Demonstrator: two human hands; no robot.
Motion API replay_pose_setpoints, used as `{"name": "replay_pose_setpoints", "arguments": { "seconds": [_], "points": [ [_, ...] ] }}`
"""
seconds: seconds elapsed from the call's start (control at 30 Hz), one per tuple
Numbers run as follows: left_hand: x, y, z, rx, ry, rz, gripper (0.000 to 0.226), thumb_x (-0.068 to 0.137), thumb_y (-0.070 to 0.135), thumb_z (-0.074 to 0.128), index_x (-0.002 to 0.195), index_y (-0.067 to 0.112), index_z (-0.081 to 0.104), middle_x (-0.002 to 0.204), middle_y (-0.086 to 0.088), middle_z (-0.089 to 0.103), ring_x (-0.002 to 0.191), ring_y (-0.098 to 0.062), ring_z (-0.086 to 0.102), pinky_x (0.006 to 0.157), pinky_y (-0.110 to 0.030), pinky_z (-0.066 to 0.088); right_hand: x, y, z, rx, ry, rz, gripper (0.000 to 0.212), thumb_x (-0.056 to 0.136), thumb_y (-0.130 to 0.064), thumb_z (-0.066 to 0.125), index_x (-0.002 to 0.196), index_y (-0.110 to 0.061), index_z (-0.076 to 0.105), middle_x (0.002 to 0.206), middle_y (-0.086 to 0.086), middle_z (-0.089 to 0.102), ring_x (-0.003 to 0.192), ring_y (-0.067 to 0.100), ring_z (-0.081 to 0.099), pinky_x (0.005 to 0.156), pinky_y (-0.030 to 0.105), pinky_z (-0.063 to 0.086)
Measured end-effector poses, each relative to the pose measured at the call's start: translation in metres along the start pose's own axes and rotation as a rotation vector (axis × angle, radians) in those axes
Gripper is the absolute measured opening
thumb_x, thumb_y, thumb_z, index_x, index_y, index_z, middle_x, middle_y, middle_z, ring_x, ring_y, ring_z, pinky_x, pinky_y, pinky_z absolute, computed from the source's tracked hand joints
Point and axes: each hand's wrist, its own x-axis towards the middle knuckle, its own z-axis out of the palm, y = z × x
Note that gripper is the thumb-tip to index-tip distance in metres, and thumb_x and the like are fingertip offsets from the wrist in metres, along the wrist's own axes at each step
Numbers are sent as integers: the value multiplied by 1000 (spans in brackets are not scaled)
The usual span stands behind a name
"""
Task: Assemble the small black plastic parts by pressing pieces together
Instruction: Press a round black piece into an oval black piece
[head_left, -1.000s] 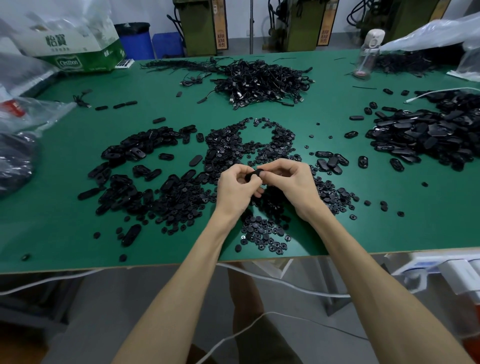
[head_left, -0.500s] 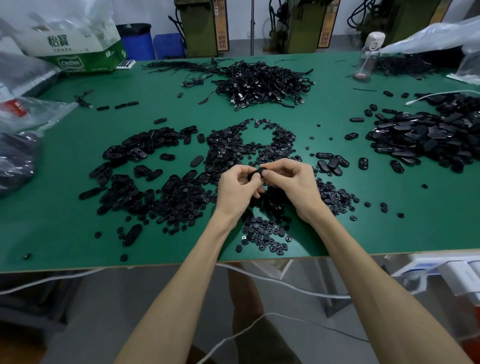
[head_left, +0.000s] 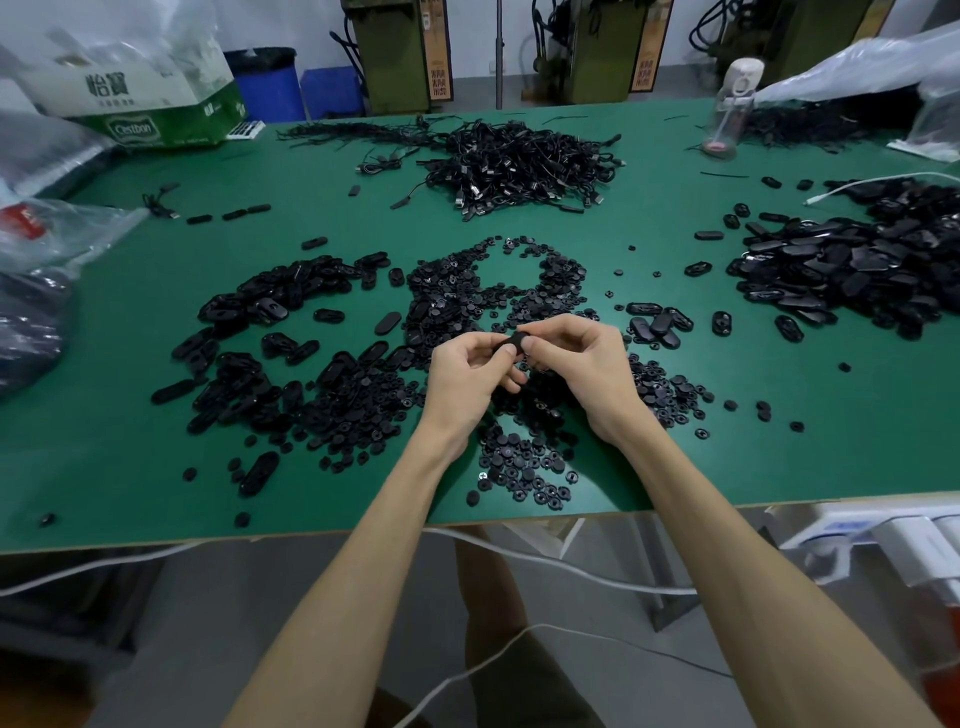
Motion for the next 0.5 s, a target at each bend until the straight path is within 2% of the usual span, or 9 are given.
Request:
{"name": "replay_pose_setpoints", "arguments": {
  "seconds": [0.2, 0.33, 0.43, 0.5],
  "points": [
    [0, -1, 0, 3, 8, -6, 12, 98, 3, 65, 108, -3, 68, 67, -6, 73, 62, -17, 69, 64, -26, 58, -1, -3, 1, -24, -5, 2, 13, 89, -2, 77, 101, -4, 78, 91, 12, 78, 78, 14, 71, 74, 22, 57],
    [0, -1, 2, 23, 29, 5, 8, 98, 7, 66, 105, 4, 68, 71, -7, 74, 62, -18, 69, 64, -27, 58, -2, -5, 2, -59, 4, -14, 25, 91, -3, 75, 114, -12, 76, 90, 19, 74, 76, 16, 67, 76, 29, 59],
    [-1, 3, 5, 87, 51, 48, 8, 100, 9, 64, 108, 6, 67, 83, -7, 75, 72, -16, 73, 62, -26, 58, -3, -10, 6, -189, 41, -52, 24, 93, -5, 72, 112, -18, 75, 85, 12, 73, 73, 18, 63, 76, 41, 57],
    [-1, 7, 5, 160, 58, 81, 9, 102, 12, 62, 110, 9, 66, 93, -4, 73, 85, -14, 73, 68, -26, 58, -4, -13, 7, -243, 85, -63, 20, 94, -5, 70, 108, -19, 75, 82, 8, 72, 73, 19, 62, 74, 41, 56]
  ]
}}
